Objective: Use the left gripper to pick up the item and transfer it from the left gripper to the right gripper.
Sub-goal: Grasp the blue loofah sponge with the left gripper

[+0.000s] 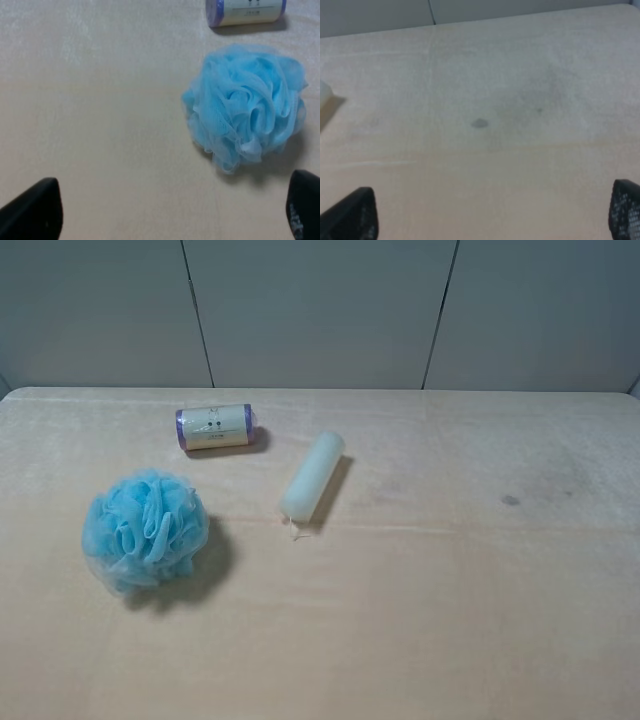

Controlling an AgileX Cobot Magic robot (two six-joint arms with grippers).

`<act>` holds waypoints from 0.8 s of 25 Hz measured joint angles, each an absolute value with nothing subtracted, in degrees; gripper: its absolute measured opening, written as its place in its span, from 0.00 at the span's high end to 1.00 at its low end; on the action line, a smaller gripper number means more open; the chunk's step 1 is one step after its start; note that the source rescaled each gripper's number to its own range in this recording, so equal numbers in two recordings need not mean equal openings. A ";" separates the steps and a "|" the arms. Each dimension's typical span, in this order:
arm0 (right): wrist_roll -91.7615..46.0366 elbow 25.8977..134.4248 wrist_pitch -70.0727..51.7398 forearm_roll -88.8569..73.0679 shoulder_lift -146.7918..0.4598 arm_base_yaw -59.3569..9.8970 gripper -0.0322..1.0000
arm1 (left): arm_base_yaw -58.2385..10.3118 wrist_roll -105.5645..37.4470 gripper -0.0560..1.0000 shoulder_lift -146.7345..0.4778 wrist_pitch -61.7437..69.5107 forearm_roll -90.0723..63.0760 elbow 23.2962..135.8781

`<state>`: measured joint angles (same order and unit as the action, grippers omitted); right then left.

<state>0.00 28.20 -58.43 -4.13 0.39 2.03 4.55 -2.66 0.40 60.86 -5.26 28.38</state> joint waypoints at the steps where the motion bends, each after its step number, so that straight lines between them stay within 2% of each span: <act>1: 0.00 28.20 -58.43 -4.13 0.39 2.03 0.00 | 4.55 -2.66 0.13 0.40 60.86 -5.26 28.38; 20: 0.00 28.20 -58.36 -4.13 0.39 2.03 0.00 | 4.55 -2.66 0.13 0.40 60.86 -5.11 28.38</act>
<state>0.00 28.20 -58.36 -4.13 0.39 2.03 4.55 -2.66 0.40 60.86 -5.11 28.38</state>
